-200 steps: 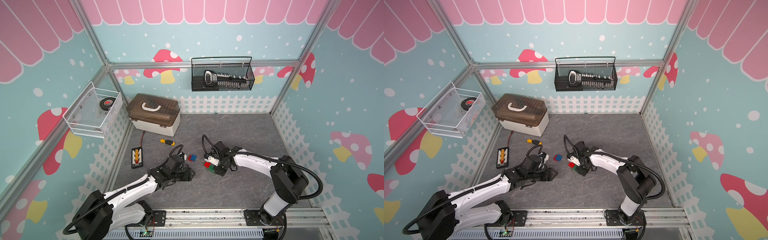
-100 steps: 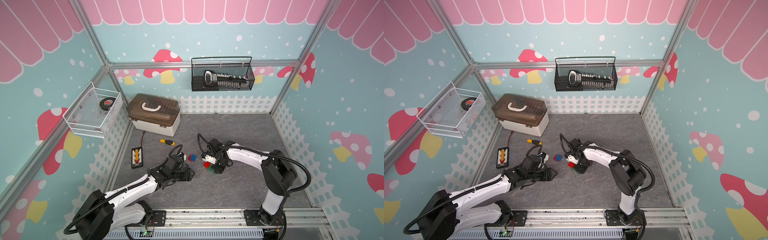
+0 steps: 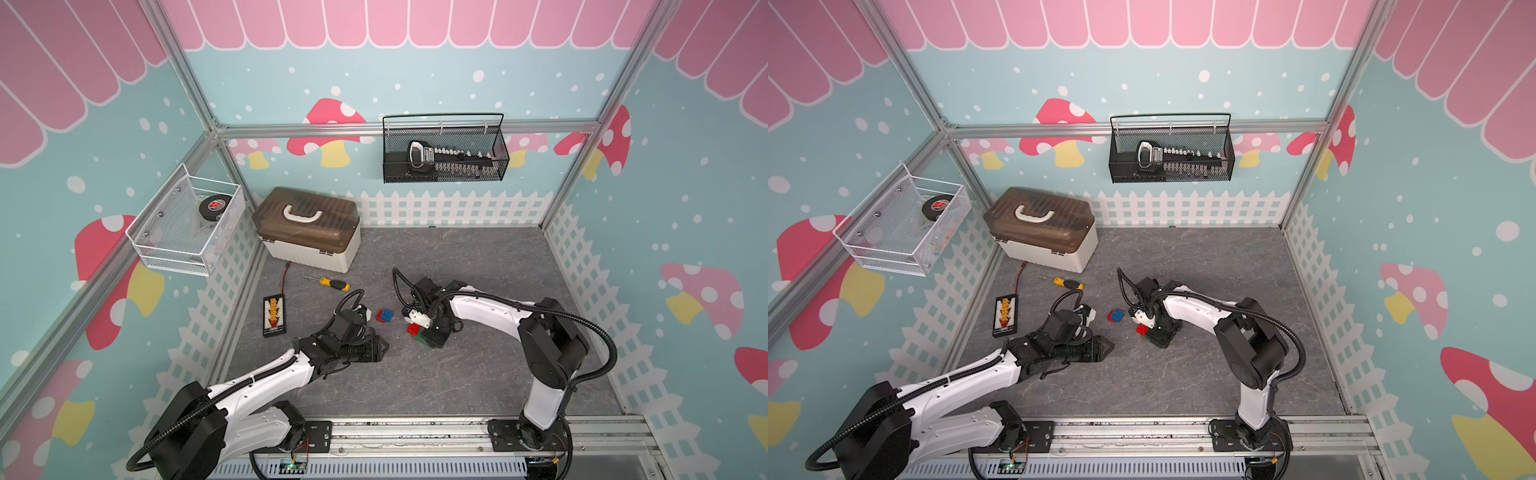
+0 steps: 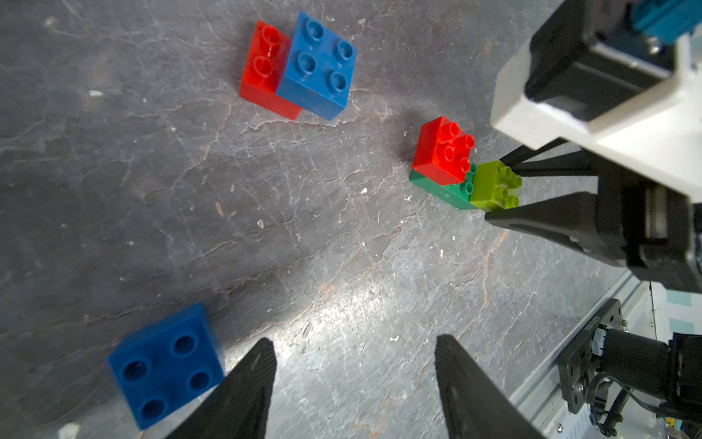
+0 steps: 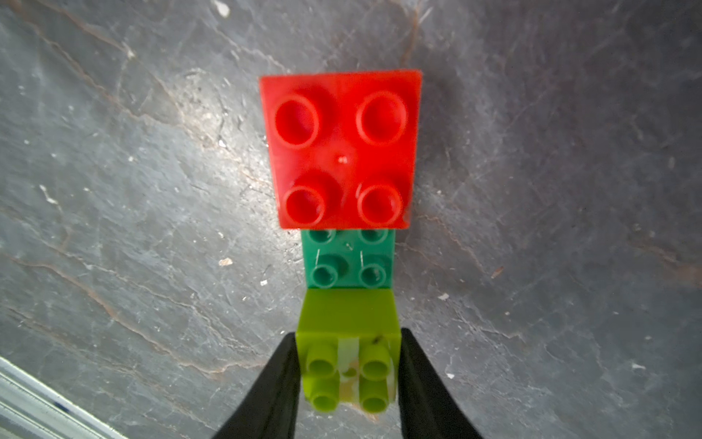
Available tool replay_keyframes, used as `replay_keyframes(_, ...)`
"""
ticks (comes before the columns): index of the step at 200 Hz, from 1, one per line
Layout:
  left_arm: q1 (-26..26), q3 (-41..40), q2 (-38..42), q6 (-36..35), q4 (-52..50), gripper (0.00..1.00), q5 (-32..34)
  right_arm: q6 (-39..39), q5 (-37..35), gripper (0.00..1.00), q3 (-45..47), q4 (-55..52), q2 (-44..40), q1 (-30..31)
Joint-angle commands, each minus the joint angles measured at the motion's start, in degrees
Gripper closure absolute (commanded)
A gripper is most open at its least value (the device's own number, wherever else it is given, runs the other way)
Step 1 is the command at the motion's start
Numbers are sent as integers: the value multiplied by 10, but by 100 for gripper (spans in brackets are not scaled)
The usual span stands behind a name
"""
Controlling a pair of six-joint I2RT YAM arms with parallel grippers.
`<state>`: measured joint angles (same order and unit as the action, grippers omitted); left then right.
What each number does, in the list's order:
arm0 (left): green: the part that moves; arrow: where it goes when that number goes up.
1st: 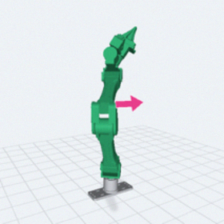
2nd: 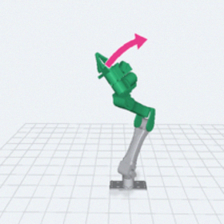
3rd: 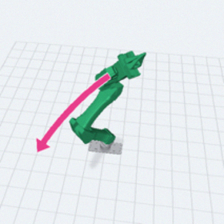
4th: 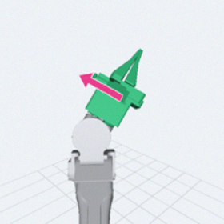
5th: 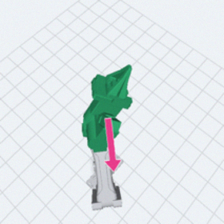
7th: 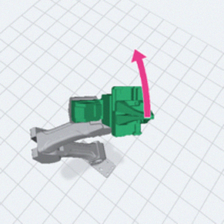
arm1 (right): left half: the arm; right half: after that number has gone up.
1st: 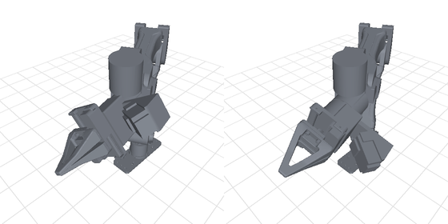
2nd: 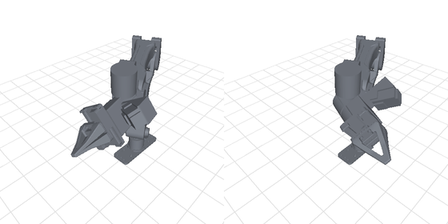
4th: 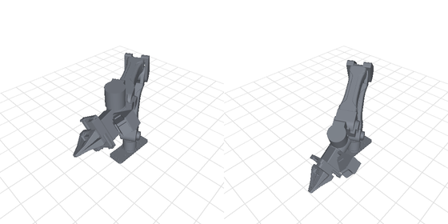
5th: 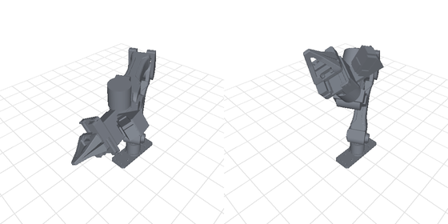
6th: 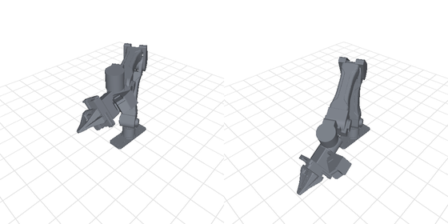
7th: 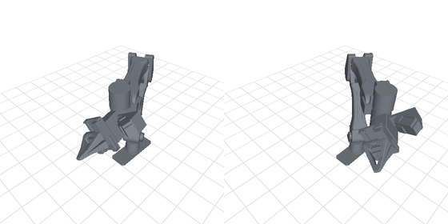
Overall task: Assemble the letter y with lego
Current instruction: Assemble the lego brick with the lego brick, then pick up the lego brick from the center of the board, then move the lego brick at the center of the board.
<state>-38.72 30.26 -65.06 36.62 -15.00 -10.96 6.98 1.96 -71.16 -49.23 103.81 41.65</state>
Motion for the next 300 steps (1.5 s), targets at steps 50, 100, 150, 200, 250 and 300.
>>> replay_keyframes(50, 3, 7, 30, 5, -33, 32, 32, -25, 17, 48, -1, 55, -89, 1)
replay_keyframes(100, 18, 8, 79, 31, -102, 31, 87, -52, 37, 44, 48, 133, -83, 1)
replay_keyframes(150, 54, -12, 111, 64, -143, 31, 111, -49, 49, 44, 67, 156, -54, 3)
replay_keyframes(200, 68, -19, 111, 70, -143, 31, 109, -45, 56, 44, 58, 159, -22, 3)
replay_keyframes(250, 70, -20, 99, 68, -134, 30, 103, -39, 56, 47, 45, 149, 4, 3)
replay_keyframes(300, 71, -27, 92, 71, -119, 30, 95, -38, 51, 54, 36, 147, 19, 3)
